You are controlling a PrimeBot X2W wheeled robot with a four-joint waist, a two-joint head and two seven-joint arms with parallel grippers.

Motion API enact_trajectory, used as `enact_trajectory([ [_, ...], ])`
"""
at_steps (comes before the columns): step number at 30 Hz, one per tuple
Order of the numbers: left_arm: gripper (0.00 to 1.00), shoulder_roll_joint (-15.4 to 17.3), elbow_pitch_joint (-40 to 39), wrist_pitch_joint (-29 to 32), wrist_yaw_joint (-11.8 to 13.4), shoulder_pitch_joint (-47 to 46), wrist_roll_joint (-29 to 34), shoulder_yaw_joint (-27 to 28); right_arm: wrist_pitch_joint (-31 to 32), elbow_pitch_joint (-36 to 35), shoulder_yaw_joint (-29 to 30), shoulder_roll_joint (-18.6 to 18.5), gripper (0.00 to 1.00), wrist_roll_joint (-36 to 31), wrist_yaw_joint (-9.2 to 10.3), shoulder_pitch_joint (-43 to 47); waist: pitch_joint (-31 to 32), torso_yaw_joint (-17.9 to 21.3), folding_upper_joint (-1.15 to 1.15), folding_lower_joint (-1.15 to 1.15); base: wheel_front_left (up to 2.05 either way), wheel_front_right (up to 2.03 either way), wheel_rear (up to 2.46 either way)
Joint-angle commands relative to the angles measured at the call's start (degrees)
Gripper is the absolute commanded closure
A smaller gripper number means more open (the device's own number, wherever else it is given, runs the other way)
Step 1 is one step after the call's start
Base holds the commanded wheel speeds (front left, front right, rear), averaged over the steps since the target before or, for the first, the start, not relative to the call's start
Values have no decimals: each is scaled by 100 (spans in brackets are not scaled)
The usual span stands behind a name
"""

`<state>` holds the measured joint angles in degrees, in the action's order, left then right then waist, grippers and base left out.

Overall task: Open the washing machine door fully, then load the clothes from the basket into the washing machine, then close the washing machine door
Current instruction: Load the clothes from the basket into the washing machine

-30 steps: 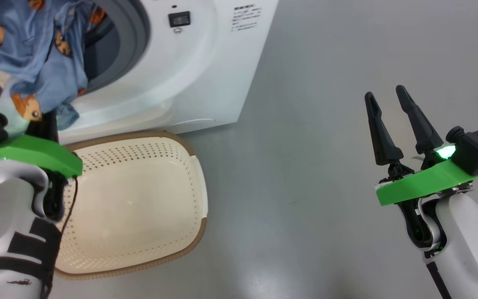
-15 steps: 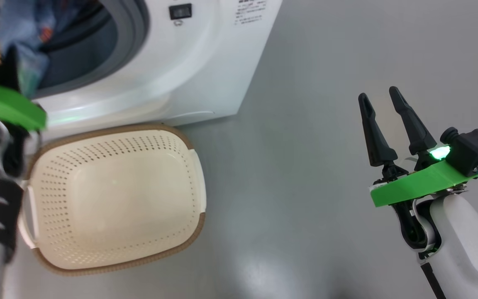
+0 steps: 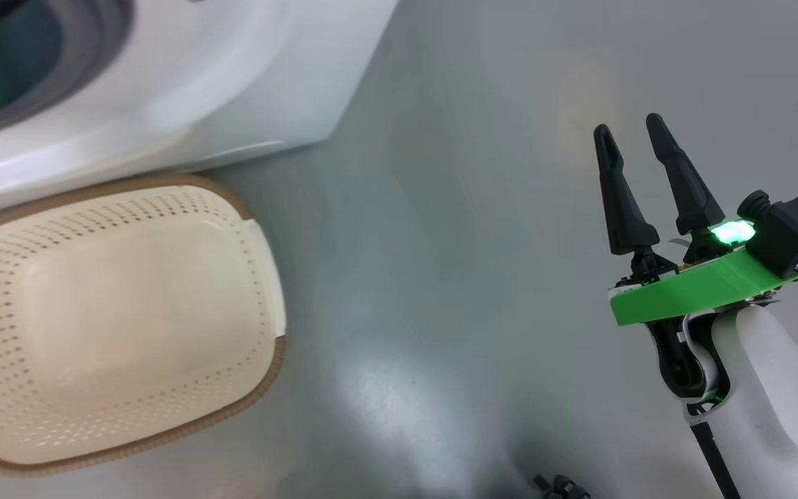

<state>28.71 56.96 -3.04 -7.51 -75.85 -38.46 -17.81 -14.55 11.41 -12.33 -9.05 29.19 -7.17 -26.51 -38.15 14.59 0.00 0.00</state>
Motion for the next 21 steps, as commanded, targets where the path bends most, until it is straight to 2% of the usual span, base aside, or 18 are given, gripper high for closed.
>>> enact_trajectory([
  [1, 97, 338, -9, -27, 3, -205, -30, 41, -45, -141, -31, -13, 0, 19, -32, 25, -255, 252, 0, 0, 0, 0, 0],
  [2, 25, 354, 74, -14, 3, -279, -36, 27, -45, -139, -29, 0, 0, 14, -32, 20, -259, 262, 0, 0, 0, 0, 0],
  [3, 0, 350, 182, 66, 3, -344, -71, 13, -45, -135, -29, 14, 0, 8, -32, 15, -258, 268, 0, 0, 0, 0, 0],
  [6, 0, 302, 456, 342, 3, -480, -138, -76, -45, -110, -18, 28, 0, -10, -32, 3, -218, 246, 0, 0, 0, 0, 0],
  [11, 0, 210, 643, 327, 3, -464, -222, -219, -45, -69, -10, 10, 0, -27, -32, -8, -64, 141, 0, 0, 0, 0, 0],
  [21, 0, 45, 509, -121, 3, 295, -645, -496, -45, 25, -44, -77, 0, -22, -32, 12, 475, -147, 0, 0, 0, 0, 0],
])
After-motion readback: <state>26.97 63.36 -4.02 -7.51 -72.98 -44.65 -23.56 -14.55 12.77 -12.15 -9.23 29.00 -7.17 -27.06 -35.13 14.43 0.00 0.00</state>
